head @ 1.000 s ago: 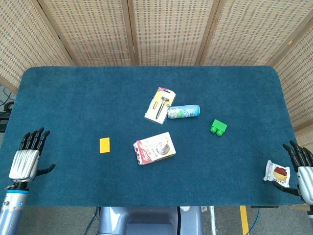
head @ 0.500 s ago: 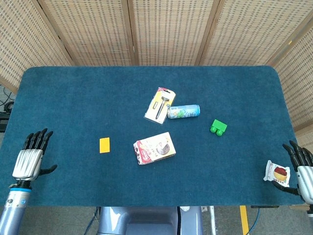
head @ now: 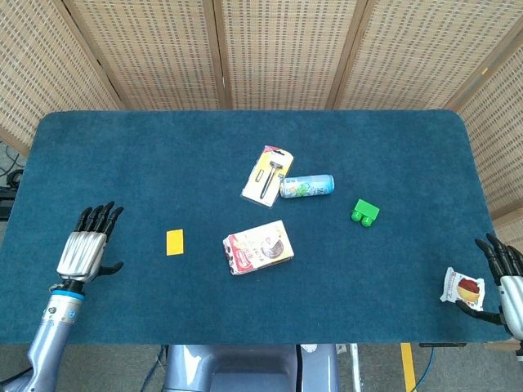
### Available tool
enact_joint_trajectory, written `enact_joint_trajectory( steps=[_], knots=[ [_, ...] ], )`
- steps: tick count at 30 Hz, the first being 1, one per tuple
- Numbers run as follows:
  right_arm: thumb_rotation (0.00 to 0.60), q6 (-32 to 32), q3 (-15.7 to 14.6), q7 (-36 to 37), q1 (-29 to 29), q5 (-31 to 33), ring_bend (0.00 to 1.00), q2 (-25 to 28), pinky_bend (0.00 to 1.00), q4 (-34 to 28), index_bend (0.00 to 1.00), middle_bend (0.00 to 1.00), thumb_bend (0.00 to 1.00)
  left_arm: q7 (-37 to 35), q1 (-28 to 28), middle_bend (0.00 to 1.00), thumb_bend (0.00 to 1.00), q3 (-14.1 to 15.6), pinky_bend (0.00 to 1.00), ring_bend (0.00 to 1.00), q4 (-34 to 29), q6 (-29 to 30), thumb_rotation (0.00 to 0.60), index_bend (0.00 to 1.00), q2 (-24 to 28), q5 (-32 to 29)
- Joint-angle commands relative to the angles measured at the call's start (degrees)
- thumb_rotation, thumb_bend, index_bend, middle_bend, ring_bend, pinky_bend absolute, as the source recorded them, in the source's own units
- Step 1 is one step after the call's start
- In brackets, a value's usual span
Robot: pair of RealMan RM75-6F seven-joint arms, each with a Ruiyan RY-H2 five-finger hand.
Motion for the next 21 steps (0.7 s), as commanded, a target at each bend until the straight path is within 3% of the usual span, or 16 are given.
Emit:
enact_joint_trajectory(
  steps=[1,9,21],
  knots=[
    [0.600,-0.23,0.04,0.70,0.08,0.10,0.00,0.13,0.00,0.32,0.00,0.00,0.10,3.16,-2.68,0.00,0.18,-1.43,0.00,0.00,0.55,-2.68,0.600,0.00,-2.75,-4.03],
    [0.600,-0.35,0.02,2.33,0.11,0.01,0.00,0.26,0.00,0.94,0.00,0.00,0.10,11.32,-8.69,0.00,0.20,-3.10,0.00,0.00,2.66,-7.06,0.600,0.00,-8.01,-13.49],
    [0.600,-0.25,0.11,4.96,-0.02,0.10,0.00,0.62,0.00,1.78,0.00,0.00,0.10,18.05,-14.75,0.00,0.21,-4.02,0.00,0.00,6.24,-7.85,0.600,0.00,-13.43,-23.49]
  ],
)
